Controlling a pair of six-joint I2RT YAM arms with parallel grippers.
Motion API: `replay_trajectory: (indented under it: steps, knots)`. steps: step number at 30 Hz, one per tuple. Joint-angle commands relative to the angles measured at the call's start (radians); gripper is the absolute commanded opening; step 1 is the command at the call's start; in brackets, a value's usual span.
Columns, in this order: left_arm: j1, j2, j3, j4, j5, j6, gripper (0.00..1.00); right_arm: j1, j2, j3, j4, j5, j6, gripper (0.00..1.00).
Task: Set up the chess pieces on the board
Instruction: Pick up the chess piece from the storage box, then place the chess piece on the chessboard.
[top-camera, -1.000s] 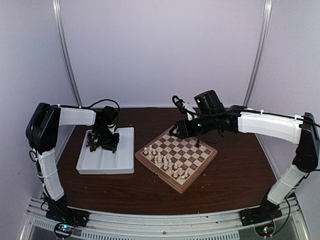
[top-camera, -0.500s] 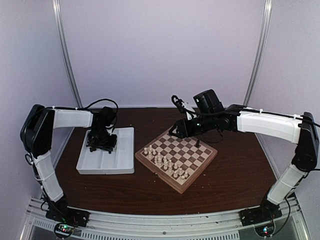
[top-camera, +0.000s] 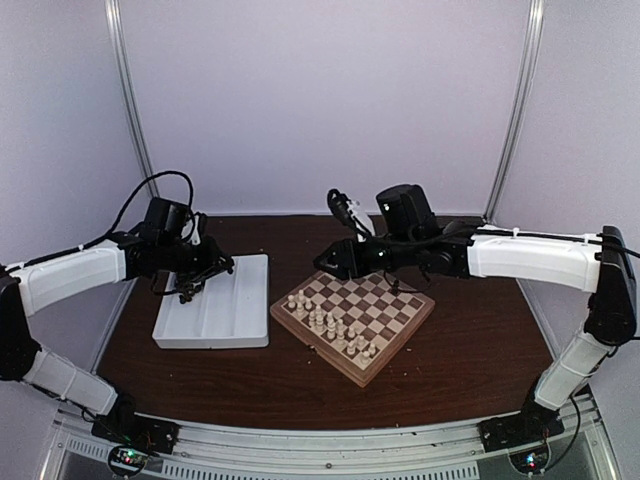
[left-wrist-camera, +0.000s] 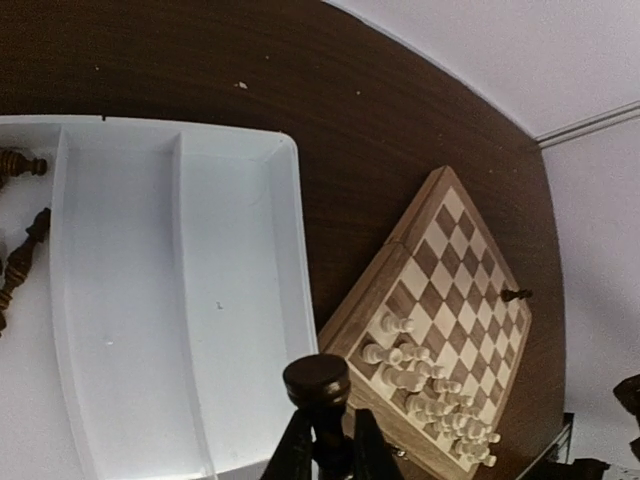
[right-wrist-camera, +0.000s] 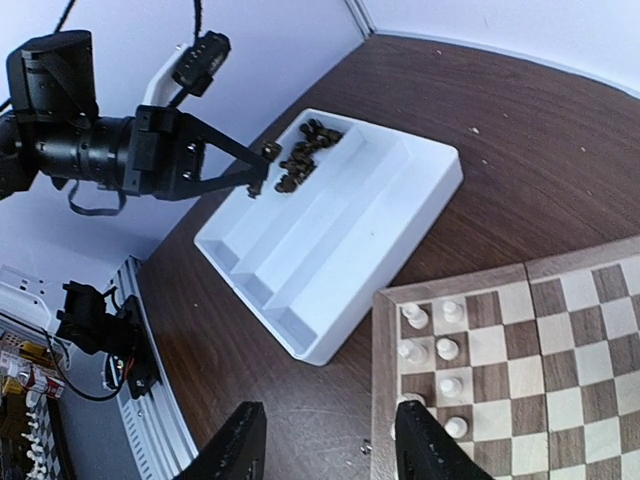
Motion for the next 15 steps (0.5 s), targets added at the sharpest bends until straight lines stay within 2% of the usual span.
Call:
replay_trajectory:
  steps: [1, 10, 15]
  knots:
    - [-0.003, -0.094, -0.076, 0.265, 0.114, -0.229, 0.11, 0.066, 0.018, -0.013, 0.256, 0.042, 0.025, 0.48]
    - [-0.002, -0.175, -0.168, 0.429, 0.192, -0.438, 0.13, 0.184, 0.194, 0.123, 0.382, 0.114, -0.073, 0.48]
    - [-0.002, -0.218, -0.197, 0.439, 0.209, -0.475, 0.13, 0.213, 0.284, 0.196, 0.424, 0.163, -0.109, 0.48]
